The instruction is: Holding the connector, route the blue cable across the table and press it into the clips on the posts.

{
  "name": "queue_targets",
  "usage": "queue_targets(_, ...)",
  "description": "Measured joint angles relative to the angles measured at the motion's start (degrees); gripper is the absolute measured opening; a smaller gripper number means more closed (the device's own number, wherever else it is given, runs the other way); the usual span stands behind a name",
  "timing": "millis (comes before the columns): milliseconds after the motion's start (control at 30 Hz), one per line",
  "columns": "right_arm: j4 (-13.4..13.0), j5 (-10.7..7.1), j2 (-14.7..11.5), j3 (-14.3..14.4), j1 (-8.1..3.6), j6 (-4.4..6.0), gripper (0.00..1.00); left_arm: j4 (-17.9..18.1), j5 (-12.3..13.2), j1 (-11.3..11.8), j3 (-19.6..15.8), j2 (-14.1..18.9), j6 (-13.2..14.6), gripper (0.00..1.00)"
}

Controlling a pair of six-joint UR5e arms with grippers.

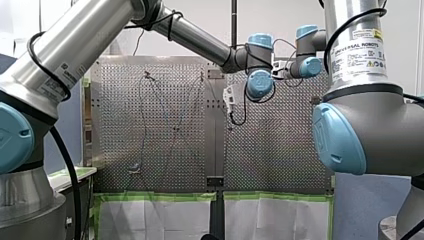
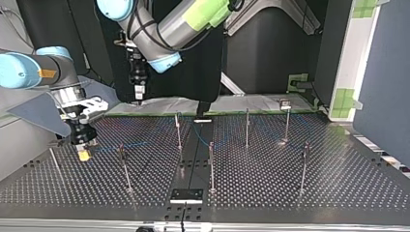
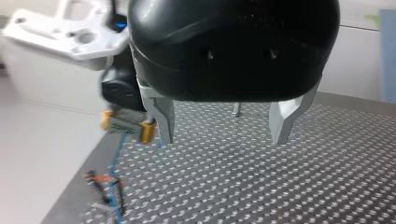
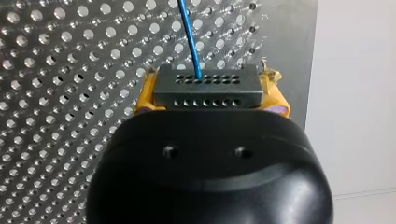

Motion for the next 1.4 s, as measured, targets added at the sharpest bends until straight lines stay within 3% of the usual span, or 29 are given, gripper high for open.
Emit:
queue_targets(567, 0.0, 0.00, 0.0, 0.0, 0.00, 0.04, 0.00, 7.9, 7.3, 7.6, -7.9, 7.8, -7.7, 1.00)
queue_targets(1033, 0.0, 0.00, 0.0, 0.0, 0.00, 0.00, 0.00, 14.6, 3.8, 7.7, -14.6, 8.9, -7.4, 1.00)
queue_targets(1267, 0.0, 0.00, 0.0, 0.0, -0.02, -0.06, 0.00, 18.2, 1.4, 8.5, -18.3, 8.9, -9.9, 1.00)
queue_targets(1400, 0.0, 0.00, 0.0, 0.0, -0.01, -0.08, 0.00, 20.2, 1.3, 9.3, -20.2, 8.9, -11.7, 1.00)
